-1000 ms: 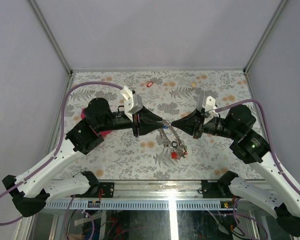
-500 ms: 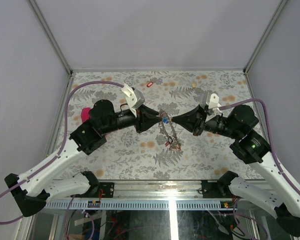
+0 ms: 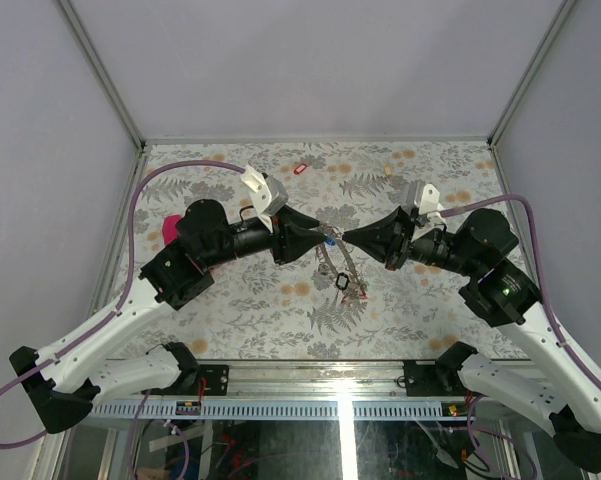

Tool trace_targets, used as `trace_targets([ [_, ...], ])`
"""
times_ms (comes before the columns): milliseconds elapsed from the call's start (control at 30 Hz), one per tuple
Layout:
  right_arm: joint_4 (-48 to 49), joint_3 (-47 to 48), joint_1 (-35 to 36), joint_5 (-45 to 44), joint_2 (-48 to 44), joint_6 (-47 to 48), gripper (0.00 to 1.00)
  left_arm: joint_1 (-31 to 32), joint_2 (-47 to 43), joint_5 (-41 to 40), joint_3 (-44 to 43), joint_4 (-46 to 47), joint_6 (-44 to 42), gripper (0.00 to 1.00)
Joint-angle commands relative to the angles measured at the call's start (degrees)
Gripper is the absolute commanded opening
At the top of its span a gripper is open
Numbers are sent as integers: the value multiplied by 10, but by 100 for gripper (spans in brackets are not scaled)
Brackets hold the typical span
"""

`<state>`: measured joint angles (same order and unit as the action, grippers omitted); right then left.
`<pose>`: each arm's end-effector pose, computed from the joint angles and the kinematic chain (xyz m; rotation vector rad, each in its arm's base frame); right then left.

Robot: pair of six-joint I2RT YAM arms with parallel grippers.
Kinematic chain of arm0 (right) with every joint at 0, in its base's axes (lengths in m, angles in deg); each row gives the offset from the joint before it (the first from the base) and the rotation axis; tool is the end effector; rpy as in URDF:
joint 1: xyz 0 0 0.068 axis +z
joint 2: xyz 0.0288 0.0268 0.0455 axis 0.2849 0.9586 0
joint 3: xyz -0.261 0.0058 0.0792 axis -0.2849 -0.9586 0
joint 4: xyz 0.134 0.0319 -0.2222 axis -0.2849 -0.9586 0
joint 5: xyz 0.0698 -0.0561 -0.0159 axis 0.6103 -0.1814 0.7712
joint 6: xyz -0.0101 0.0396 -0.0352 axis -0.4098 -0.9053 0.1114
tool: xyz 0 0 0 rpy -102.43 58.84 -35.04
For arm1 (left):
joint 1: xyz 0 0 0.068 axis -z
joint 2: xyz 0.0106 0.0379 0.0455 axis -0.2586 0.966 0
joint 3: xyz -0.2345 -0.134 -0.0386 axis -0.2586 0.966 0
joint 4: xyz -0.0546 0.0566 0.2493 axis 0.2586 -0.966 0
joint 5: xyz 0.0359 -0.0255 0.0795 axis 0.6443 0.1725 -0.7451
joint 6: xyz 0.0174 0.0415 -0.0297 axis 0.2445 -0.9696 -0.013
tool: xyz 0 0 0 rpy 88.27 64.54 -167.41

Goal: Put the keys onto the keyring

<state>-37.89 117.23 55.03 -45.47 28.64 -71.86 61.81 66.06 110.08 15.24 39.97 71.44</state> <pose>0.1154 0.1174 0.4376 -0.9317 1.1585 0.9924 0.1456 -0.1741 0.4129 0.8749 1.3989 -0.9778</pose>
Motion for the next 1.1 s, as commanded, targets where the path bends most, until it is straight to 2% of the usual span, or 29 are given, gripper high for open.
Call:
trace_targets([
  [0, 68, 8, 2, -14, 1, -8, 0, 2, -5, 29, 3, 43, -4, 36],
  [433, 80, 9, 2, -21, 13, -17, 0, 3, -2, 14, 3, 45, -7, 41],
  [1067, 80, 2, 2, -26, 18, -16, 0, 14, 11, 14, -27, 48, -14, 42],
])
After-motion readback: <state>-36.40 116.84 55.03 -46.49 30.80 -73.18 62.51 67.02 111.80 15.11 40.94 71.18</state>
